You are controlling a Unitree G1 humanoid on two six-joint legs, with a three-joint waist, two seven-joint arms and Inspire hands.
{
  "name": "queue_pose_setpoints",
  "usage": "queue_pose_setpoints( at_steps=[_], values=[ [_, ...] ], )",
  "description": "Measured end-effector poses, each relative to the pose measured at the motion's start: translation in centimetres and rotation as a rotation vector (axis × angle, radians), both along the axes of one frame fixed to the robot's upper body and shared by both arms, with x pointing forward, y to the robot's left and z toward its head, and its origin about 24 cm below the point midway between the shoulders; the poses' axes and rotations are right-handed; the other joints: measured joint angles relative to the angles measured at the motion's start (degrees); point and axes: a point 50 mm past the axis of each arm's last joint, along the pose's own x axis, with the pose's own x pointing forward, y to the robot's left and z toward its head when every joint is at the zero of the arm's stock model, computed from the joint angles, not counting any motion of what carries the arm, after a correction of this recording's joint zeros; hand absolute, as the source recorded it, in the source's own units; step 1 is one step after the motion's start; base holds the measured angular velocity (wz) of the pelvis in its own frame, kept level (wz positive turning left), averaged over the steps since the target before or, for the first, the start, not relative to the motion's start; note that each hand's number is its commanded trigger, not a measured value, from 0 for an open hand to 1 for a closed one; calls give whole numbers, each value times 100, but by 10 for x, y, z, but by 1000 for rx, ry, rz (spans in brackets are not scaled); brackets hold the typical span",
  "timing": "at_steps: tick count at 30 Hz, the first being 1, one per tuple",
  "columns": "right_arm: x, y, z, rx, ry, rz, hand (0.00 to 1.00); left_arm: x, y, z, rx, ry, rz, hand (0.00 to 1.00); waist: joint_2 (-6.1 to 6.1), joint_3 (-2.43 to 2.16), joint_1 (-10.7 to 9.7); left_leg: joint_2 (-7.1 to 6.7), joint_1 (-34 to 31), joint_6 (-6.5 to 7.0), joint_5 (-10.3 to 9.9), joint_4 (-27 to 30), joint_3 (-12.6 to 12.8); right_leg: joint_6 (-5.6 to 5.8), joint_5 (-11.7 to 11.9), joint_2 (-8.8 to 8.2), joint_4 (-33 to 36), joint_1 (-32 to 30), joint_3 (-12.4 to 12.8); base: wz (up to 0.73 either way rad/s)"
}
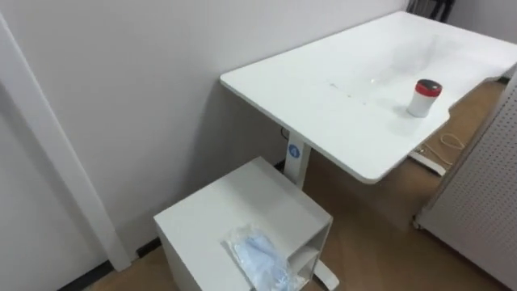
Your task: Pick garbage
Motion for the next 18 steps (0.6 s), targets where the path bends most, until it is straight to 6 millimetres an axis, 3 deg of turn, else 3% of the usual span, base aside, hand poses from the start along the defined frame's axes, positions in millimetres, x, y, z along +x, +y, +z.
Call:
queue_pose_setpoints(
  at_steps=[4, 5, 10, 16, 18],
  values=[
    [1, 1, 0, -2, -2, 27, 100, 6, 1, 1, 14, -21, -4, 0, 11, 35, -11, 72, 172, -6, -1, -154, 20, -4, -4, 84, -198, 181, 35, -7],
    [2, 1, 0, -4, -2, 36, 100, 13, 1, 3, 21, -44, -9, 0, 16, 66, -13, 84, 231, -6, -1, -194, 34, -4, -4, 97, -220, 228, 37, -3],
    [6, 3, 1, -9, -23, 80, 100, 45, 3, 13, 92, -167, -80, 0, 18, 74, -33, 110, 320, -8, -1, -330, 123, -2, -7, 121, -302, 289, 39, 0],
    [21, 6, 2, 11, -58, 136, 100, 111, 2, 44, 217, -411, -192, 0, 29, 77, -66, 107, 372, -8, -2, -348, 147, -1, -7, 108, -302, 327, 37, -1],
    [27, 9, 2, 27, -61, 185, 100, 134, -1, 57, 260, -483, -275, 0, 40, 84, -158, 106, 344, -10, -3, -349, 143, 0, -7, 107, -304, 307, 27, 2]
  ],
)
